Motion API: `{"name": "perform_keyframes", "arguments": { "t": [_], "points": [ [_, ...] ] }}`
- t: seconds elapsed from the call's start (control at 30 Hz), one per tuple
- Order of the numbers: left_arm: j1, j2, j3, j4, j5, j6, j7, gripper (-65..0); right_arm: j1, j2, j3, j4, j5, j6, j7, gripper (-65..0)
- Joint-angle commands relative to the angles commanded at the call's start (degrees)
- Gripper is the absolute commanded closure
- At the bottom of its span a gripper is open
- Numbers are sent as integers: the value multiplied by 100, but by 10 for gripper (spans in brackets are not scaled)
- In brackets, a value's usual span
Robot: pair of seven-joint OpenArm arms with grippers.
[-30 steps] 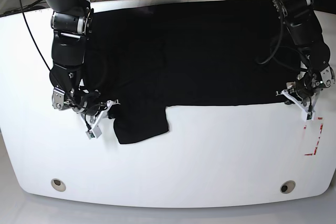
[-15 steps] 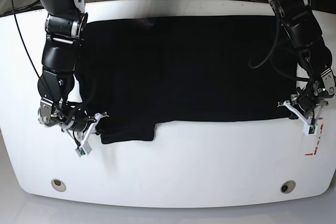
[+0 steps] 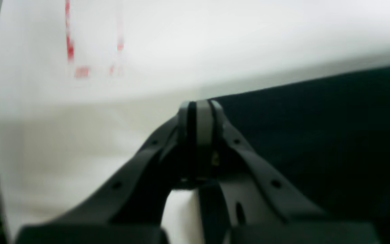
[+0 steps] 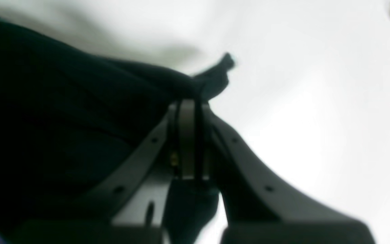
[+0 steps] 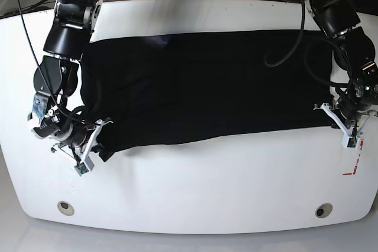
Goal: Fold the T-shirt properly
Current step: 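Fold the shirt lengthwise with both grippers, lifting its edge over the middle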
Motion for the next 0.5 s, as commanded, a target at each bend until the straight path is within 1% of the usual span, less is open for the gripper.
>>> {"name": "perform_keyframes", "arguments": {
  "t": [0.1, 0.3, 0.33, 0.43, 0.47, 0.5],
  "points": [
    [457, 0, 0, 352, 0, -9, 35, 0, -440, 0, 132, 554, 9, 0, -176, 0],
    [1125, 0, 0, 501, 0, -26, 35, 0, -1424, -9, 246, 1398, 9, 0, -202, 0],
    [1204, 0, 0, 492, 0, -88, 35, 0, -1556, -18, 246, 1477, 9, 0, -202, 0],
    [1424, 0, 0, 475, 35, -448, 35, 0, -1925, -18, 246, 1538, 9, 0, -202, 0],
    [1459, 0, 0, 457, 53, -510, 35, -8, -2022, -18, 246, 1521, 9, 0, -202, 0],
    [1477, 0, 9, 396, 53, -545, 35, -32, -2092, -18, 246, 1512, 9, 0, -202, 0]
  ]
}}
